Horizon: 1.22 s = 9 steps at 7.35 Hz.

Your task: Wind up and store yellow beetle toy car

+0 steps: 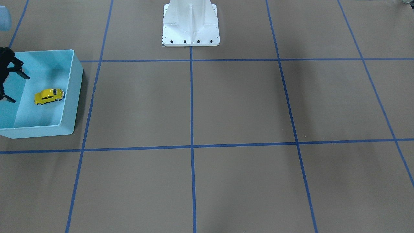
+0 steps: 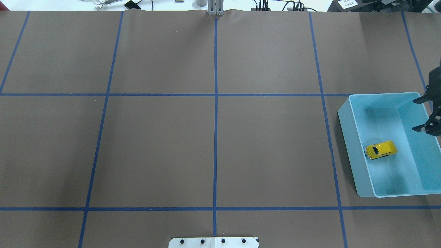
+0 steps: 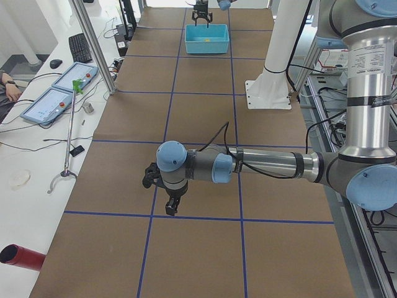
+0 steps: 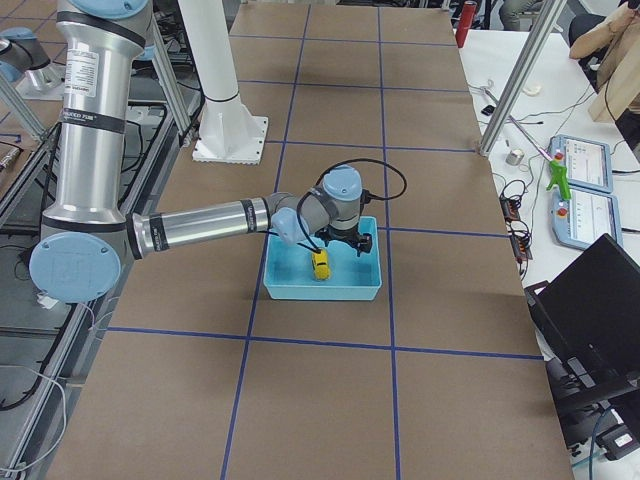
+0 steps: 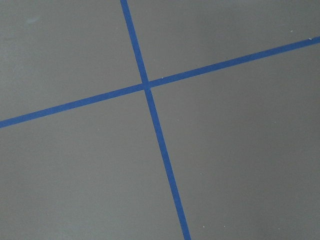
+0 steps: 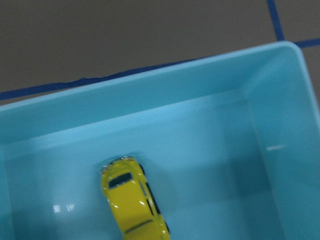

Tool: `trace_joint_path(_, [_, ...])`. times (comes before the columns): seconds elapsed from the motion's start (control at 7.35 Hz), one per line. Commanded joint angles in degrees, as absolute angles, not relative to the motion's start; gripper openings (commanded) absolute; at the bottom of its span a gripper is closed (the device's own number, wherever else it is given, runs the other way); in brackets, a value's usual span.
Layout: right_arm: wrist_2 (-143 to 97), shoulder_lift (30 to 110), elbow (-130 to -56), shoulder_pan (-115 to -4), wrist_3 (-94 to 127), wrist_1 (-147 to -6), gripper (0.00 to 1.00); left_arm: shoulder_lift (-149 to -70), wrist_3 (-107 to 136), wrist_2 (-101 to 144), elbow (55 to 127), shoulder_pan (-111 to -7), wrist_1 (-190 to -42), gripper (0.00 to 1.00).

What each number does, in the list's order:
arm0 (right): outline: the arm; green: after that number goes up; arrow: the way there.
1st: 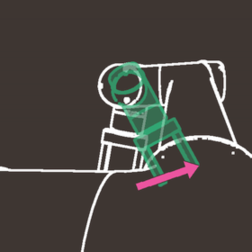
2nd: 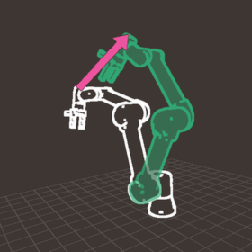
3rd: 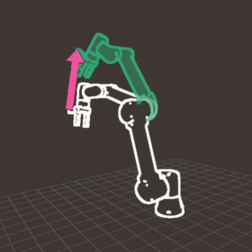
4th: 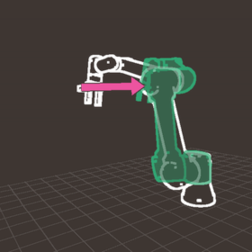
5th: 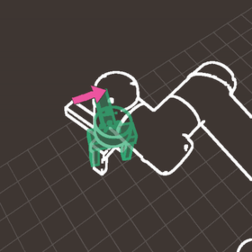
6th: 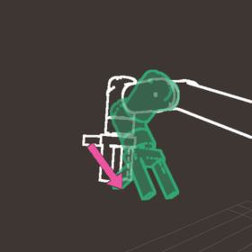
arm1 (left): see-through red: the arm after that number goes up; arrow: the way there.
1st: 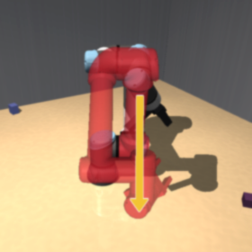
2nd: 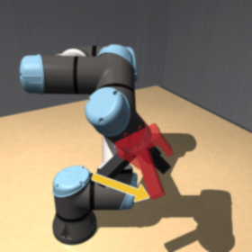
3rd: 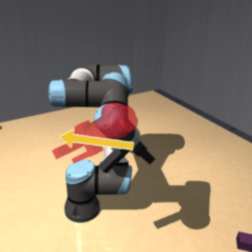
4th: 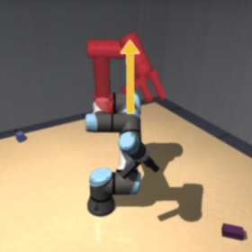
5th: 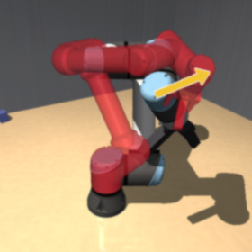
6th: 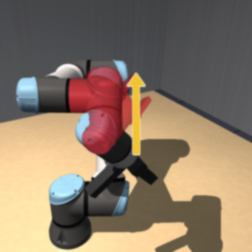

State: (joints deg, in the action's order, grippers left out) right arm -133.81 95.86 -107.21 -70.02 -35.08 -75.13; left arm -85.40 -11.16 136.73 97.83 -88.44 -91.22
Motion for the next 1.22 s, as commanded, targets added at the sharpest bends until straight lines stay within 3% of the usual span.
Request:
trace_joint_path(0.0, [-134.2, 93.1, -106.1, -80.4, -34.5, -90.1, 1.0, -85.3, -11.2, 136.4, 97.2, -88.4, -91.3, 1.0])
trace_joint_path(0.27, [-135.1, 93.1, -103.9, -89.4, -34.3, -102.0, 1.0, -84.7, -12.0, 136.4, 96.8, -88.5, -91.5, 1.0])
trace_joint_path(0.82, [-133.4, 94.0, -95.1, -96.9, -31.8, -101.6, 1.0, -84.6, -14.9, 136.2, 96.5, -88.5, -90.7, 1.0])
trace_joint_path(1.09, [-130.7, 93.3, -93.1, -96.9, -9.9, -96.4, 1.0, -84.8, -14.9, 136.3, 95.5, -88.5, -91.0, 1.0])
